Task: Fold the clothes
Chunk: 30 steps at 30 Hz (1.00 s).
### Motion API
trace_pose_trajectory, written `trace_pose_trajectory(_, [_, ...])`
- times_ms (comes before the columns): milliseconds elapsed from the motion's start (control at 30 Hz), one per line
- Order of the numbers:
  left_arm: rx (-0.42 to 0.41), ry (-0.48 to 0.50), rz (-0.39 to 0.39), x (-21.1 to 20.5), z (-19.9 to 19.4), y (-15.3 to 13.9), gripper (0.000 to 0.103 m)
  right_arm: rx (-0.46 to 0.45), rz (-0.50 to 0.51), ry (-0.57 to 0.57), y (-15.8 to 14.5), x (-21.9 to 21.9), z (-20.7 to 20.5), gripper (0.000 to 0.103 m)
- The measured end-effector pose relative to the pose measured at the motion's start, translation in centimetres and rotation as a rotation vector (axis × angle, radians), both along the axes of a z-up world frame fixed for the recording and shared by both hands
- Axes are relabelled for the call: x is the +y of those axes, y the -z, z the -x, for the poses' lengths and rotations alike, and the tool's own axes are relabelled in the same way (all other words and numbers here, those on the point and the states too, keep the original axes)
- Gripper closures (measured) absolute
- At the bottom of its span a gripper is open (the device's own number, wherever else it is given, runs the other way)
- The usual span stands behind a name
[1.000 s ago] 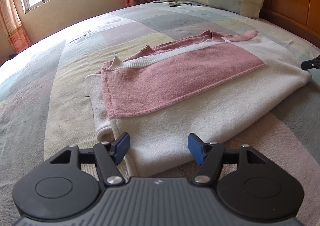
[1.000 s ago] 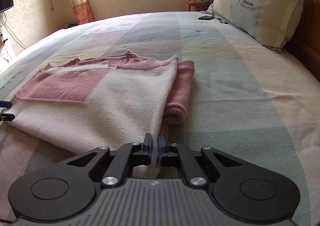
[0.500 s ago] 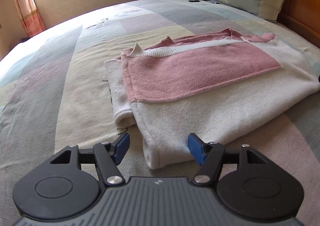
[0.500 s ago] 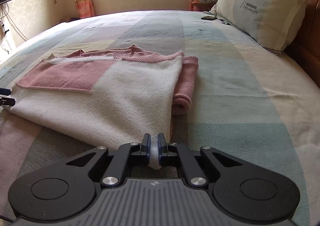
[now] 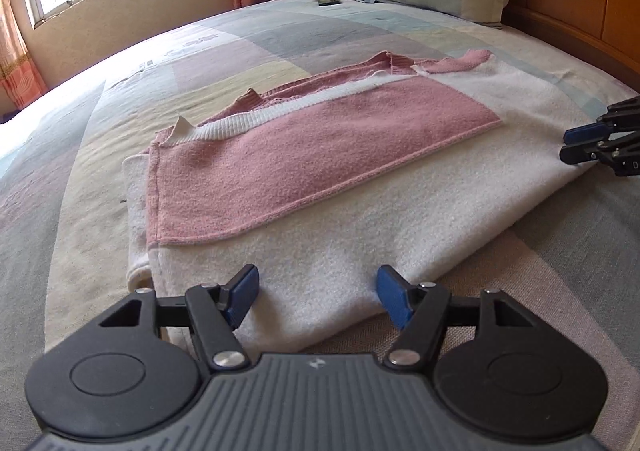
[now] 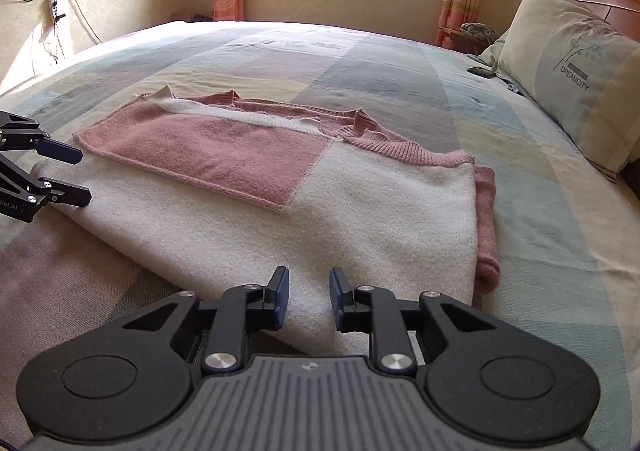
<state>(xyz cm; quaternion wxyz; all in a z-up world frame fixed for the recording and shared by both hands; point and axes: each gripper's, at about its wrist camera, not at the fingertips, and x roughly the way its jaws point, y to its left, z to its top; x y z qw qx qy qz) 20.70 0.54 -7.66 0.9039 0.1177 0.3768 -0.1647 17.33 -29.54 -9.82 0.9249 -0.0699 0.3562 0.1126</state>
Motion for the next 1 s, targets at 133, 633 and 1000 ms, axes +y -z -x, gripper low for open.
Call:
trace_pose_trajectory(133, [-0.068, 0.052, -0.107, -0.4, 1.9, -1.2, 0.033, 0.000, 0.024, 0.042, -0.4, -2.5, 1.8, 0.057])
trace_pose_trajectory(633, [-0.369, 0.433, -0.820, -7.8, 5.4, 3.2, 0.023, -0.143, 0.749, -0.229, 2.6, 3.3, 4.9, 0.017])
trace_pose_trajectory(1000, [-0.445, 0.479, -0.773, -11.8, 1.5, 3.1, 0.021, -0.276, 0.849, -0.334, 3.6, 7.9, 1.1, 0.006])
